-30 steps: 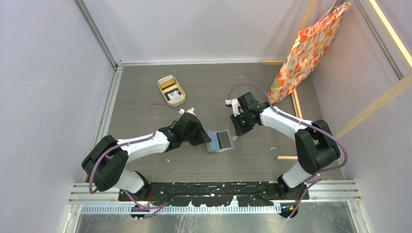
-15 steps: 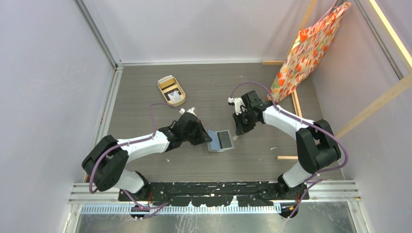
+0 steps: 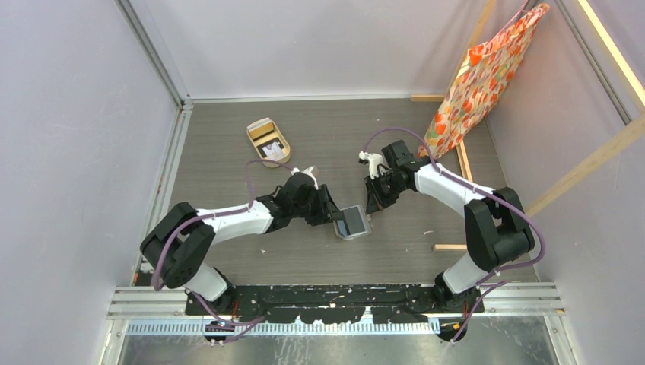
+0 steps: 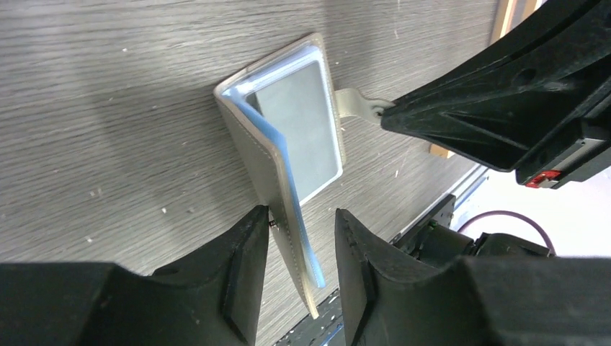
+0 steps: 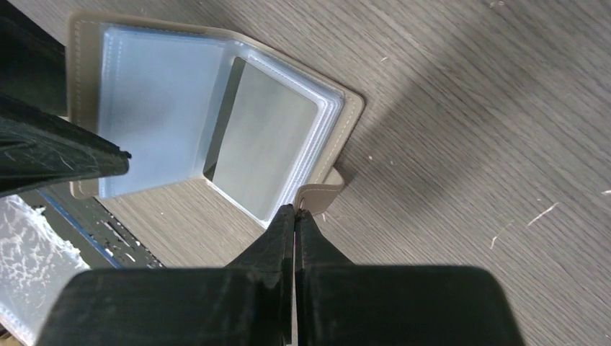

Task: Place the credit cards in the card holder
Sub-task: Close the card holder at the center of the board.

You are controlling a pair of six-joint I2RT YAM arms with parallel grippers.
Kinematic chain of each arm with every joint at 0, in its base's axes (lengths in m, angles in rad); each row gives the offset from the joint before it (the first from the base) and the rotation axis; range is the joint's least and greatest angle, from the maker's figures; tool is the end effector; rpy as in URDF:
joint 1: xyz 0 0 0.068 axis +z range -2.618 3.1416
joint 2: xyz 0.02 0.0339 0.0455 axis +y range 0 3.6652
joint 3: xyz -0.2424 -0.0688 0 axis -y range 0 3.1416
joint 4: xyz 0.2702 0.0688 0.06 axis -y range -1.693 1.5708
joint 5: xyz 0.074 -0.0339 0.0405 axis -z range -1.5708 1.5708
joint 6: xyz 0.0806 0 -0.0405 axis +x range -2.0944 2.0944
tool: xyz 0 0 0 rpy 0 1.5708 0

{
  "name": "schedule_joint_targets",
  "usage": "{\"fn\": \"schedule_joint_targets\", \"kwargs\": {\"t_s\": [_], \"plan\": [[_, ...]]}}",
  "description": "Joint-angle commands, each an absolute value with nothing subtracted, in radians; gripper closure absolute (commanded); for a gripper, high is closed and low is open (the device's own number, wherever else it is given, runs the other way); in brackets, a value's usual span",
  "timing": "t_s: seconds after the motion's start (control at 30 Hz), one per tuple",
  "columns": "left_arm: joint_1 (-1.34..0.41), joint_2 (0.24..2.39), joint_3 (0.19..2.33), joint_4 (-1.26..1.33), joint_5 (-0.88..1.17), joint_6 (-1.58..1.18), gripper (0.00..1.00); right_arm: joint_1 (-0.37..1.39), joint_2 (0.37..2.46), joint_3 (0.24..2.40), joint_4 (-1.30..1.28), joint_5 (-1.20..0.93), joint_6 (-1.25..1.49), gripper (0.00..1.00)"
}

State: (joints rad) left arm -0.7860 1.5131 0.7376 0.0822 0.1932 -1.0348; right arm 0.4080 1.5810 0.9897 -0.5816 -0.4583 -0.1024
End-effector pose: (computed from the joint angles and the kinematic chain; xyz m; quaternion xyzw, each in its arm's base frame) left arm 0.2426 -0.2647 0.1113 -0.0711 0.8992 -0.3875 0.1904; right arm 0.2951 0.1664 0.1202 -0.2844 0.9124 0.2494 0.1563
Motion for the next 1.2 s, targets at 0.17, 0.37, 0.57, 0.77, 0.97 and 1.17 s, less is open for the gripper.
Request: {"fn": "schedule_joint_targets", "kwargs": {"t_s": [0.17, 0.37, 0.57, 0.77, 0.97, 1.17], "plan": [[-0.787, 1.595, 0.805, 0.284, 0.325, -1.061, 0.57, 0.394, 1.561, 1.026, -0.589, -0.539, -0.089, 0.99], [-0.787, 1.637, 0.791, 0.454, 0.376, -1.118, 0.56, 0.384, 1.559, 1.025, -0.586, -0.542, -0.081, 0.99], [-0.785, 1.712, 0.807, 0.471, 0.387, -1.115, 0.58, 0.378, 1.559, 1.025, -0.584, -0.530, -0.077, 0.99], [-0.774, 1.768, 0.797, 0.470, 0.348, -1.097, 0.72, 0.360, 1.550, 1.021, -0.575, -0.539, -0.064, 0.99], [-0.772, 1.785, 0.847, 0.363, 0.320, -1.034, 0.74, 0.357, 1.548, 1.022, -0.574, -0.551, -0.064, 0.99], [-0.772, 1.801, 0.897, 0.208, 0.280, -0.975, 0.78, 0.355, 1.542, 1.021, -0.570, -0.577, -0.066, 0.99]]}}
